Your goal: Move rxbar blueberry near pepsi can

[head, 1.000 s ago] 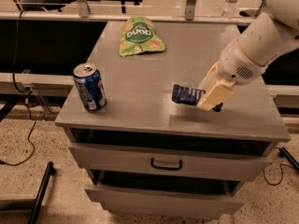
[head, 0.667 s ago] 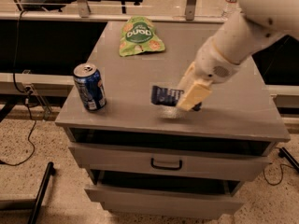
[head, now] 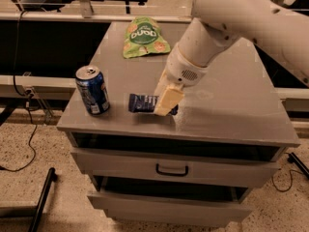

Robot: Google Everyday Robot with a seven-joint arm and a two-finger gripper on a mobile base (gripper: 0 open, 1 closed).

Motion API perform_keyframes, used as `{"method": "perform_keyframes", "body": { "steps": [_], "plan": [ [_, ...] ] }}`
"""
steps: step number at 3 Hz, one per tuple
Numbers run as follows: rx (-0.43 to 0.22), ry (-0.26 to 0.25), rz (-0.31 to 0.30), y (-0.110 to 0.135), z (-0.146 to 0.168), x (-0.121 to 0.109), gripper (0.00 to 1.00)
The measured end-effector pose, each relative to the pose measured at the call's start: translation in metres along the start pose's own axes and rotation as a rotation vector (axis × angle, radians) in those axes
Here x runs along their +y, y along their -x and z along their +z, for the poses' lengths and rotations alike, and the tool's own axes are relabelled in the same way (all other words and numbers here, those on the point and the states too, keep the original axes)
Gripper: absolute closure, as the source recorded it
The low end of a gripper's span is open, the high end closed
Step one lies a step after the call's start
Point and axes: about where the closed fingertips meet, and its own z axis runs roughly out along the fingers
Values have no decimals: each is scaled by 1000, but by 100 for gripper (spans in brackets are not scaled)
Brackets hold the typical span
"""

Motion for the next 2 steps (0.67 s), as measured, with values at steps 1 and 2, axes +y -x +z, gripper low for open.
{"method": "perform_keyframes", "body": {
  "steps": [1, 2],
  "plan": [
    [-17, 21, -10, 18, 16, -5, 100],
    [-42, 33, -23, 37, 24, -6, 100]
  ]
}}
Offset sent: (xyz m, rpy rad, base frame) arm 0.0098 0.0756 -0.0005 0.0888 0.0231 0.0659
